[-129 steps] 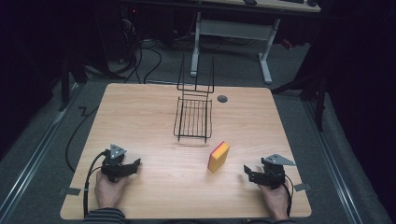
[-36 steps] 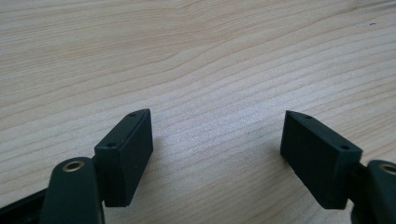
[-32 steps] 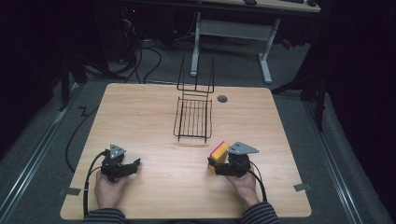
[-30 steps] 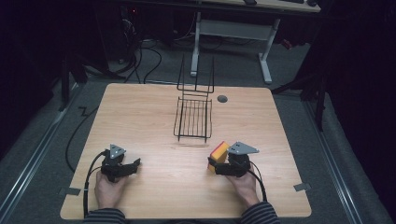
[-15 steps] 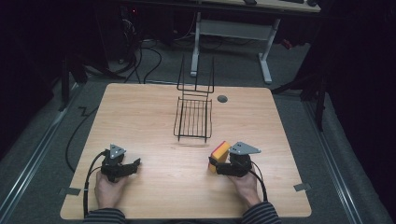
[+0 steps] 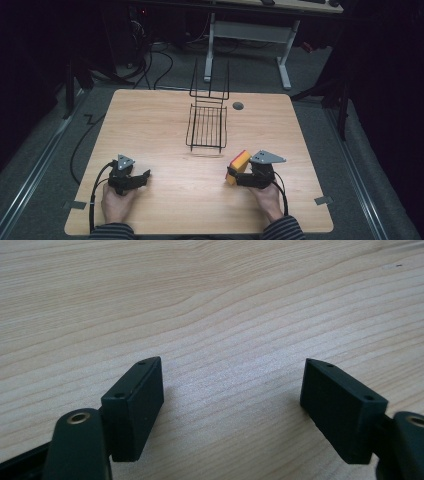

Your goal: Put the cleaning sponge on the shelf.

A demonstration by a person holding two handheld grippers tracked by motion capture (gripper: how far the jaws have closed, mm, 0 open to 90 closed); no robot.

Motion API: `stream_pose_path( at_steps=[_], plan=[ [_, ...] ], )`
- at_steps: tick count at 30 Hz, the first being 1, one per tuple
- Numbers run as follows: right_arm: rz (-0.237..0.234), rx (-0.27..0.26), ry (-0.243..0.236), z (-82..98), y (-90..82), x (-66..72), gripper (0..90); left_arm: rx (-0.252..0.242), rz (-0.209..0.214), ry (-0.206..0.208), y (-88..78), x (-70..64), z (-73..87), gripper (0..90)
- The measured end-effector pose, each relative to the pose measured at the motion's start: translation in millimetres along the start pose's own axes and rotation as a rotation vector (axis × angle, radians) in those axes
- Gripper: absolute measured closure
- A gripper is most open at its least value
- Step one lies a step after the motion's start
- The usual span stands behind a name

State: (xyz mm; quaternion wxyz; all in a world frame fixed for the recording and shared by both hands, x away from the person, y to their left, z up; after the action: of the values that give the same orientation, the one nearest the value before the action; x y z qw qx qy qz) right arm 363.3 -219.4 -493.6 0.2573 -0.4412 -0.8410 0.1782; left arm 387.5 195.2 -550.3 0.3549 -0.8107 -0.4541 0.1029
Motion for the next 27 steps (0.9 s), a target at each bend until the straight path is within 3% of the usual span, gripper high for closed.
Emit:
stream_pose_path(
  at_steps=[27],
  plan=[
    [-0.029,-0.024,-0.008,-39.5,-12.4,-0.8,22.5,0.001,-0.001,0.002,0.1,-0.1,0.0,25.6]
  ],
)
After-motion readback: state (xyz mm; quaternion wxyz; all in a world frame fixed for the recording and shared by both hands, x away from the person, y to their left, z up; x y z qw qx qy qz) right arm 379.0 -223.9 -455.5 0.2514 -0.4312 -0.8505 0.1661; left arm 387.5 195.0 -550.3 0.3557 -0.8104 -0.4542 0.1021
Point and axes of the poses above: each handheld gripper's, and its own axes: y roughly forward along the jaws, z roughly out of its underside, x roughly to its left, the point moved 2 cm from there along y, roughly forward along the jaws, and after that the axes turned 14 degrees about y, right-handed, at the moved point
